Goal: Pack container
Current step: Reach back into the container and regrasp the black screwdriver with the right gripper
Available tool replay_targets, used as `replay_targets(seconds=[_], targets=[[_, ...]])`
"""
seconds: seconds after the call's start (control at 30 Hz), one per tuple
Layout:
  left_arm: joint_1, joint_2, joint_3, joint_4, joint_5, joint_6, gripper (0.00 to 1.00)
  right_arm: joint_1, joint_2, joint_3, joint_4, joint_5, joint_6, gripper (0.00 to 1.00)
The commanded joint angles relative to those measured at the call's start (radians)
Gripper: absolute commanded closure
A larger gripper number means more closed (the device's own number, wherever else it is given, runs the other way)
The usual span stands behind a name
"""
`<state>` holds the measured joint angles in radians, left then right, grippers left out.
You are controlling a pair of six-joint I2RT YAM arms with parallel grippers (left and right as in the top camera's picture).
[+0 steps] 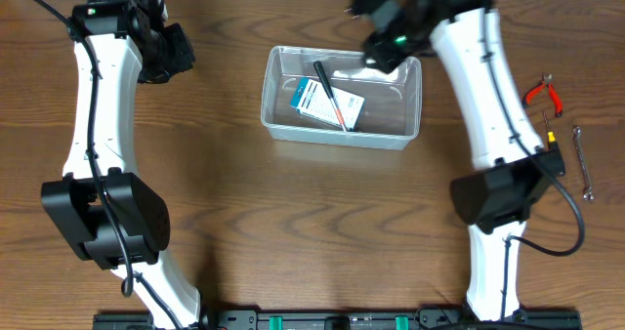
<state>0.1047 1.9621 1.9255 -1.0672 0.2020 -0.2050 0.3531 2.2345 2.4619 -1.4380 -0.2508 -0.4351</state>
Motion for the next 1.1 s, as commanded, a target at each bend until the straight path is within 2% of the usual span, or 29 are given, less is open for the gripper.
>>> replay_targets(seconds=[0.0,0.3,0.37,0.43,0.47,0.73,1.07], targets=[[0.003,-0.006,-0.007,-0.009,-0.013,0.017,0.72,0.05,0.055,-0.005,0.011,0.019,-0.023,0.76],[0.003,-0.006,-0.007,-0.029,-0.013,0.018,0.72,0.096,0.235,-0.005,0.013,0.031,-0.007,0.78],[0.003,-0.006,-0.007,-0.032,-0.013,0.018,0.71,0.095,0.272,-0.005,0.015,0.03,-0.007,0.82],[0.003,-0.006,-0.007,-0.033,-0.013,0.018,0.71,0.095,0.3,-0.005,0.023,0.03,-0.006,0.97],[0.003,-0.006,-0.007,-0.034,-0.013,0.018,0.71,0.095,0.307,-0.005,0.025,0.03,-0.003,0.99],[0.003,-0.006,-0.007,-0.04,-0.013,0.018,0.72,0.095,0.319,-0.005,0.083,0.033,0.012,0.99],[0.003,-0.006,-0.007,-0.054,-0.013,0.029,0.72,0.089,0.319,-0.005,0.122,0.126,0.07,0.99]])
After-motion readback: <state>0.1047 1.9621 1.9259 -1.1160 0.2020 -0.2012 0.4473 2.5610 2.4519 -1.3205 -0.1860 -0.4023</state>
